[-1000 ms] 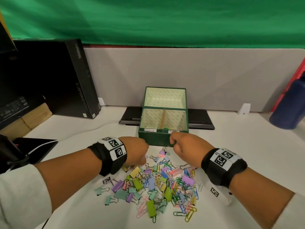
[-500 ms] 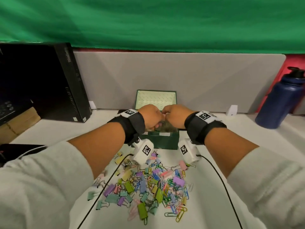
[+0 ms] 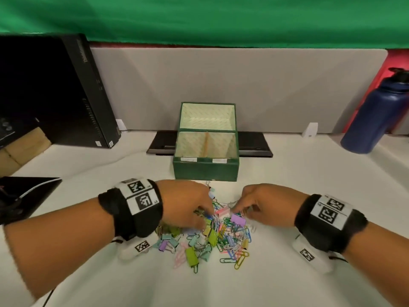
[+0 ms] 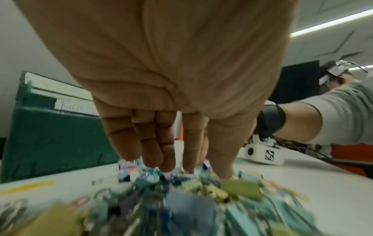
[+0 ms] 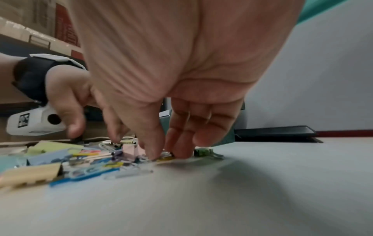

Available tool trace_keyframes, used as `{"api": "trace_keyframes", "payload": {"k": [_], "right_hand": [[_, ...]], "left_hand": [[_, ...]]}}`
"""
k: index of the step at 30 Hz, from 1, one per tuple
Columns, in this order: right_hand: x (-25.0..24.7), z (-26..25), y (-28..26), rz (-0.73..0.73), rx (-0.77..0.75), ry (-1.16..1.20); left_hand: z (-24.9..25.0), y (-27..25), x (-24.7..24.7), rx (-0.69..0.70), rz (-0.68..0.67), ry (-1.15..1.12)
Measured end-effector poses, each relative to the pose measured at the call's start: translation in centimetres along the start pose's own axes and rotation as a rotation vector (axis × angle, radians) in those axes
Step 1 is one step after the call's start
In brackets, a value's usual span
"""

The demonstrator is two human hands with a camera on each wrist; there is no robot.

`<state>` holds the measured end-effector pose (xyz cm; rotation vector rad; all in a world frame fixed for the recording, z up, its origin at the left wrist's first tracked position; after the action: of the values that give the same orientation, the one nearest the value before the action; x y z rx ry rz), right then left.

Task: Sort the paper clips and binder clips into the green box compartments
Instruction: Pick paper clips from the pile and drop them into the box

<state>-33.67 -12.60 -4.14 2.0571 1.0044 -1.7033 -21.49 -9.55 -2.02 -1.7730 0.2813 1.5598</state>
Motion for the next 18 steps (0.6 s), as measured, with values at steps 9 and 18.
{"api": "trace_keyframes", "payload": {"k": [9,18], "right_hand": [[-0.1,0.3,0.2,0.049,0.059,-0.044],[-2.2,1.5,-0.6,0.232,0.159,0.012]], "left_hand": [[-1.9,-1.1,2.5,-0.121,0.038,-0.077],[0.6,-0.2,-0.3,-0.077,0.23,-0.051]]}}
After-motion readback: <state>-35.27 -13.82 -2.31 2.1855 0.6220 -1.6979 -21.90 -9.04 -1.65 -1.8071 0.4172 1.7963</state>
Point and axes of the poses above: each hand's wrist, its own y-axis towards the middle knuckle, its own x-axis out of the palm, z = x × y, the point moved 10 cm from there along y, towards the middle knuckle, and after that the axes turned 2 degrees about y, right-handed, at the moved point
